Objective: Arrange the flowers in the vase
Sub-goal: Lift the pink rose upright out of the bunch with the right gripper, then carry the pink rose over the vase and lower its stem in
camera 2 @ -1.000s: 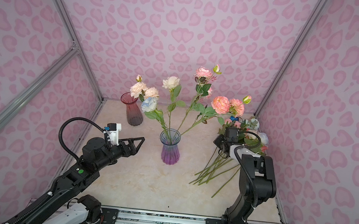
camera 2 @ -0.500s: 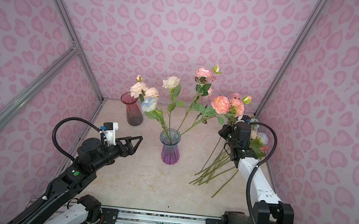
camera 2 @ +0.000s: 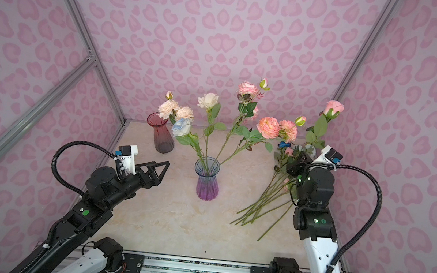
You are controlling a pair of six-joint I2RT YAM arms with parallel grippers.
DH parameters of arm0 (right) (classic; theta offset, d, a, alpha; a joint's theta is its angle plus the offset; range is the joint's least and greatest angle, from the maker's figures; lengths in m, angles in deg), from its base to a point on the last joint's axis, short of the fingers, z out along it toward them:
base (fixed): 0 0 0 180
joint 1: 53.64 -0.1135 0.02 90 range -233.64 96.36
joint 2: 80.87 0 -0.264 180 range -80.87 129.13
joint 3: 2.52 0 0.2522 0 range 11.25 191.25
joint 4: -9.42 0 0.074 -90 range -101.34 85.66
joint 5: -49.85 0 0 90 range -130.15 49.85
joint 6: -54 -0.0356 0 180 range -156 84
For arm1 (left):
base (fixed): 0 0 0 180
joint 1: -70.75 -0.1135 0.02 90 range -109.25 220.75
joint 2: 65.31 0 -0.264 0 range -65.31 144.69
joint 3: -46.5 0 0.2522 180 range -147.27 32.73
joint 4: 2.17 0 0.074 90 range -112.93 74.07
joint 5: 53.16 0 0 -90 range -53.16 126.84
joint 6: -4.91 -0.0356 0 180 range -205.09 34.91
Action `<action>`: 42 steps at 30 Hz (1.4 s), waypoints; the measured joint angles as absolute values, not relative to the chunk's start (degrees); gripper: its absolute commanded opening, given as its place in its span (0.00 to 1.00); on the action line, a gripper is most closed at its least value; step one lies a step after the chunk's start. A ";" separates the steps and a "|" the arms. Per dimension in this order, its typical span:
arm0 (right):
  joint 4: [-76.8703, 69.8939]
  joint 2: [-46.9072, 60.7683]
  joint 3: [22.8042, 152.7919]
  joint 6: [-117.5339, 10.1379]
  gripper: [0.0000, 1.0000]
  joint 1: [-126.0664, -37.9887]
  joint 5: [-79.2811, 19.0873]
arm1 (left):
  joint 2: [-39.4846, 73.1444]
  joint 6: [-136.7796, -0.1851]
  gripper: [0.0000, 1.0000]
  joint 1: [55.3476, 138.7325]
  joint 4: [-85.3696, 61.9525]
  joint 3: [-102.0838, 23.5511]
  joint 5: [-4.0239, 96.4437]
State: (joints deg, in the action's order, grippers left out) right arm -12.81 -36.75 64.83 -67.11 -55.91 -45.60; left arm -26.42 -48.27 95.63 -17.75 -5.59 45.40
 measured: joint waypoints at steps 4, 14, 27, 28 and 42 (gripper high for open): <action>-12.55 -40.01 66.58 -64.62 0.00 -56.50 -49.14 | -25.57 -48.05 0.96 95.63 -17.75 -5.72 45.46; -9.31 -38.72 75.52 -56.84 0.00 -74.05 -48.77 | -25.33 -47.62 0.96 95.63 -17.80 -6.68 45.85; 4.83 -21.39 83.10 -38.13 0.00 -107.75 -55.33 | -33.72 -47.16 0.96 95.63 -22.76 -6.36 40.65; 6.45 -19.42 83.93 -37.17 0.00 -107.93 -55.59 | -34.61 -47.11 0.96 95.63 -23.87 -6.25 39.25; 29.35 -4.38 83.86 -33.30 0.00 -104.14 -52.51 | -38.35 -46.30 0.96 95.63 -29.32 -3.08 34.88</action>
State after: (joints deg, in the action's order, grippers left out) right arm 29.35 -4.38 83.86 -33.30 -104.14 -52.51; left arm -38.35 -46.30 95.63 -29.32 -3.08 34.88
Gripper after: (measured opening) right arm 0.054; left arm 0.958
